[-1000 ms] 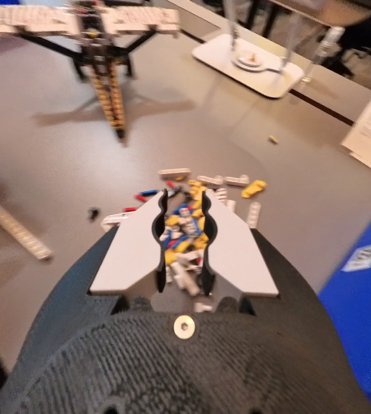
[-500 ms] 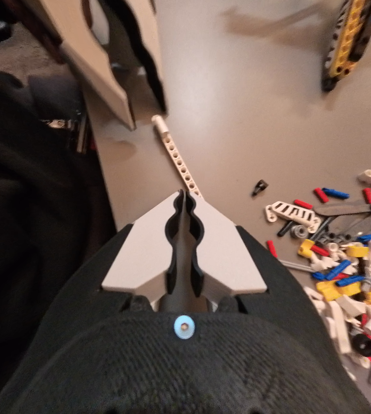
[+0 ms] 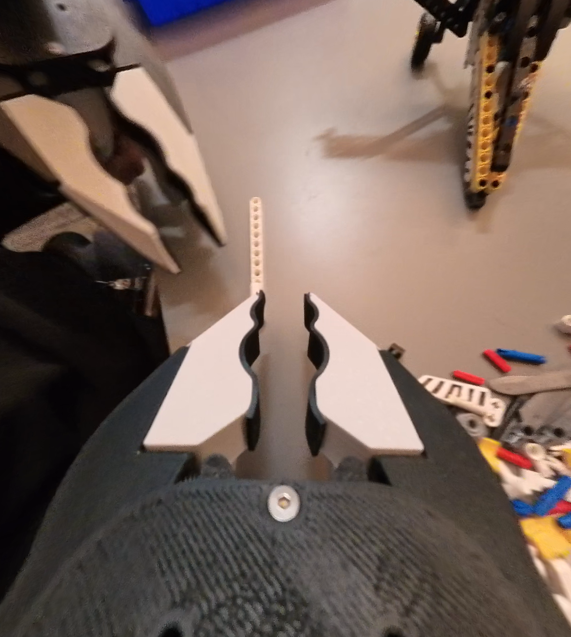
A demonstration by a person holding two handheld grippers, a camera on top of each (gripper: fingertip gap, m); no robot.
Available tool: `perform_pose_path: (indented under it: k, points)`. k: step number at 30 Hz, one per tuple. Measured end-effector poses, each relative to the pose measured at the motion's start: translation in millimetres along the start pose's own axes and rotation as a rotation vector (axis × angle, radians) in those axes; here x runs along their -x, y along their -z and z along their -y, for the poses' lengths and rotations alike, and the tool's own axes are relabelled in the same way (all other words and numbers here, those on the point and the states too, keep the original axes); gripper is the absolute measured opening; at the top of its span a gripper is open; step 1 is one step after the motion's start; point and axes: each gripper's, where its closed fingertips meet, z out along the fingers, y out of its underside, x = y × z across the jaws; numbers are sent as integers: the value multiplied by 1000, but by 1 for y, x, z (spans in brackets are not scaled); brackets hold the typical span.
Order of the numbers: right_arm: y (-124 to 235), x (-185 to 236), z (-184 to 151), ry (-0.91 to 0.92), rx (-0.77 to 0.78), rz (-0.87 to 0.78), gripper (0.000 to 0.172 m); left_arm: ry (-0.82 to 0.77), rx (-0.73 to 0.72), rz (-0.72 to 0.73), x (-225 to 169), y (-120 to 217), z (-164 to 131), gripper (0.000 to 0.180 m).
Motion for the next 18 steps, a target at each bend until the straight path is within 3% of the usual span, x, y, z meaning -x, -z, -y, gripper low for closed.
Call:
perform_pose_path:
  k: [5, 10, 14, 18]
  points:
    - [-4, 23, -6, 47, -36, 23, 23, -154, 40, 125, 30, -9, 11, 41]
    - [-20, 20, -16, 99, 49, -66, 21, -301, 288, 40, 37, -31, -12, 39]
    - [-23, 15, -18, 178, 74, -120, 8, -342, 337, 8, 36, -30, -14, 9]
    - [-25, 18, -17, 143, 75, -58, 7, -346, 286, 47, 35, -31, -15, 12]
